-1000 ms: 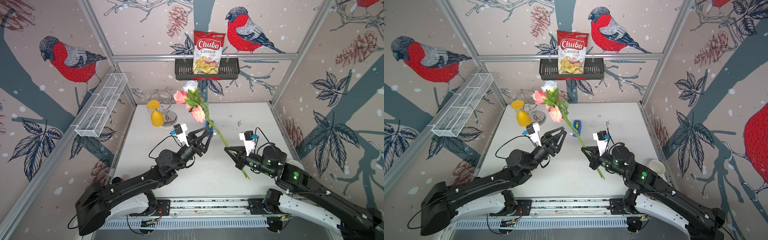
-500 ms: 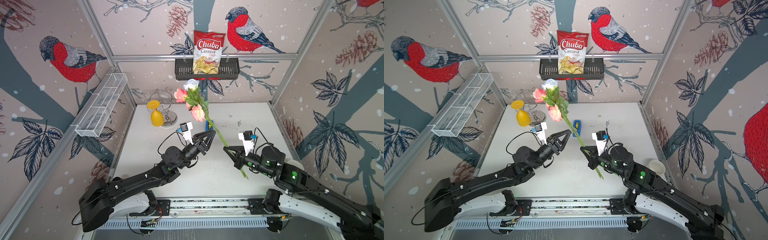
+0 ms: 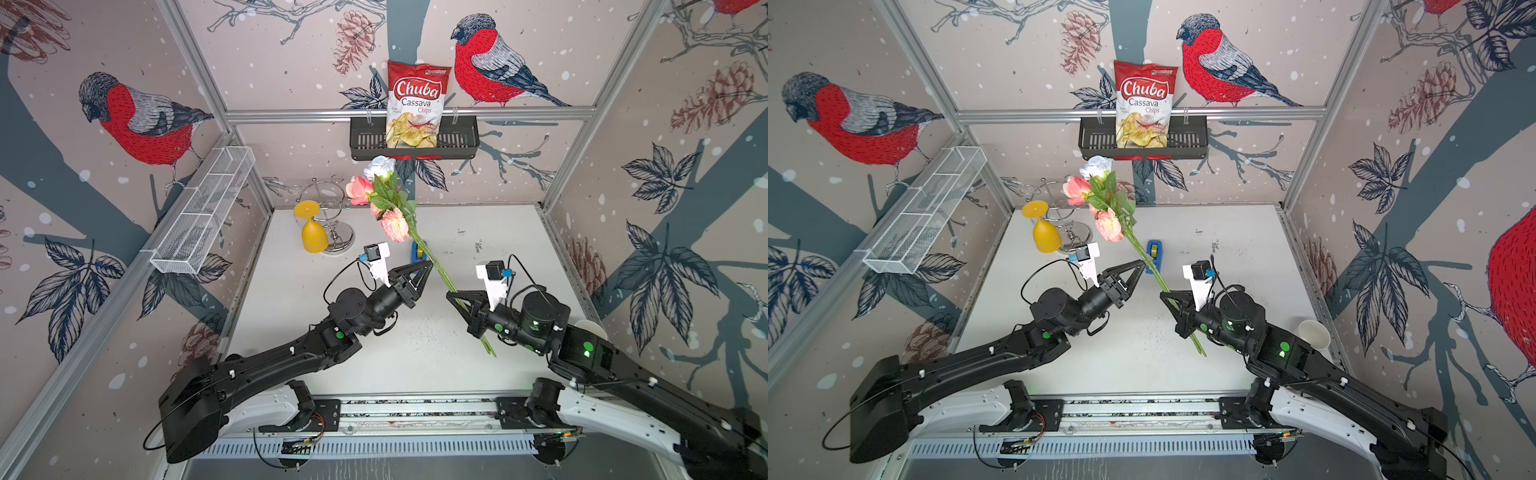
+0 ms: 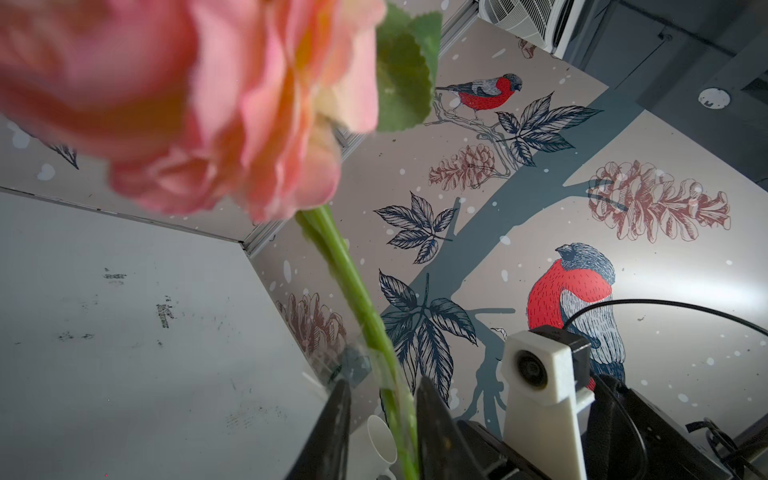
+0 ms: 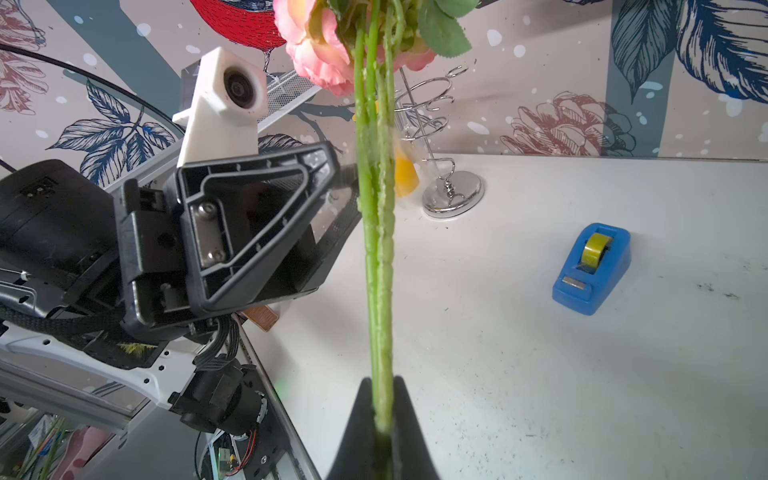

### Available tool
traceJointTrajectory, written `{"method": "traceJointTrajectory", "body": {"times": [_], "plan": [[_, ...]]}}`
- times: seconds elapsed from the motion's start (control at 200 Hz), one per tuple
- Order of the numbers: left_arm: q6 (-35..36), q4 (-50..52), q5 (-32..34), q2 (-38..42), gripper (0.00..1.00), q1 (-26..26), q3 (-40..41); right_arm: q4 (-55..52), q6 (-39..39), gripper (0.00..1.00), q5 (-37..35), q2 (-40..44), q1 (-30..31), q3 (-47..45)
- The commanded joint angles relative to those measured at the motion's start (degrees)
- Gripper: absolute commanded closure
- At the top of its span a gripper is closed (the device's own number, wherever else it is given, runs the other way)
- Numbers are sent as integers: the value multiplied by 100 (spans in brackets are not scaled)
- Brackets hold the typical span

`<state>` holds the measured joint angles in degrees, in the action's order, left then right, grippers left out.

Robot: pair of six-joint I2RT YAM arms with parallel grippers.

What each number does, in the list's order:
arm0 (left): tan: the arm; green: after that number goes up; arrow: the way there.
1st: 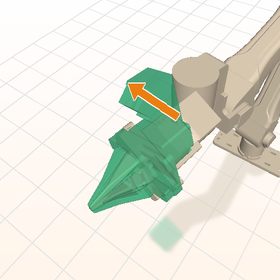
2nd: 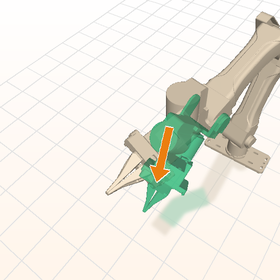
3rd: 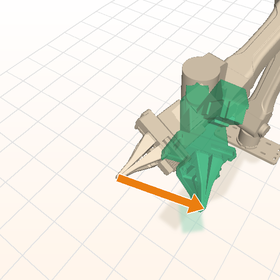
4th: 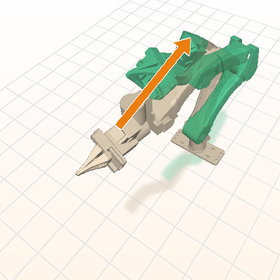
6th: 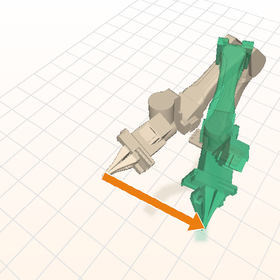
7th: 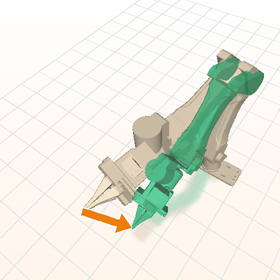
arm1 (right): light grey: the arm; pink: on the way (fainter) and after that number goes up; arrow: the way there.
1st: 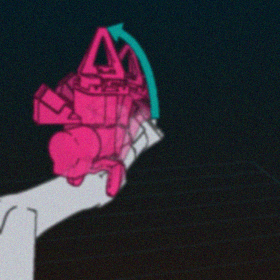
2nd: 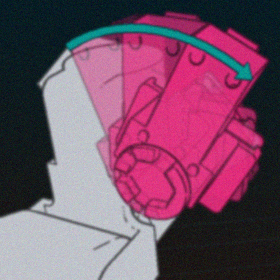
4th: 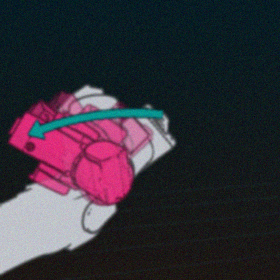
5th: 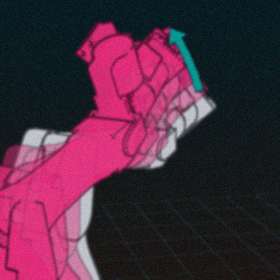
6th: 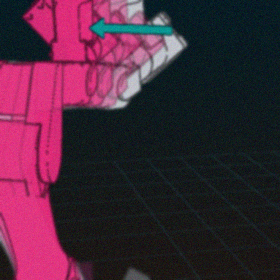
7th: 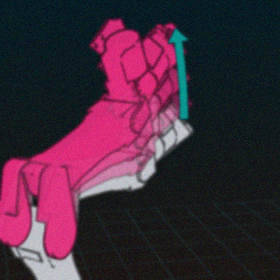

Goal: Wrap bouquets with tape
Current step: Wrap the tape around the bouquet.

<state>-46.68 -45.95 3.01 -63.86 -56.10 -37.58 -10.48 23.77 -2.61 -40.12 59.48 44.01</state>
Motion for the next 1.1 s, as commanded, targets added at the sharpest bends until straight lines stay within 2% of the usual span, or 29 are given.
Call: {"method": "traceJointTrajectory", "body": {"times": [0.0,0.115,0.585,0.796,0.946,1.096], "plan": [[-50,-54,-35,8,83,-7,-91,334,-109,100,-115,-5,9,26],[-43,-141,-47,23,100,-7,-87,263,-109,100,-312,-22,2,-11],[281,148,-207,-13,100,-7,-578,266,55,100,-864,-49,2,-583],[328,421,-182,245,100,-7,-451,362,357,100,-1212,-2,-19,-543],[473,847,152,669,100,-7,-137,395,587,100,-1346,188,-128,-464],[828,1344,520,1010,100,-7,176,587,690,100,-1108,461,-157,-419]]}}
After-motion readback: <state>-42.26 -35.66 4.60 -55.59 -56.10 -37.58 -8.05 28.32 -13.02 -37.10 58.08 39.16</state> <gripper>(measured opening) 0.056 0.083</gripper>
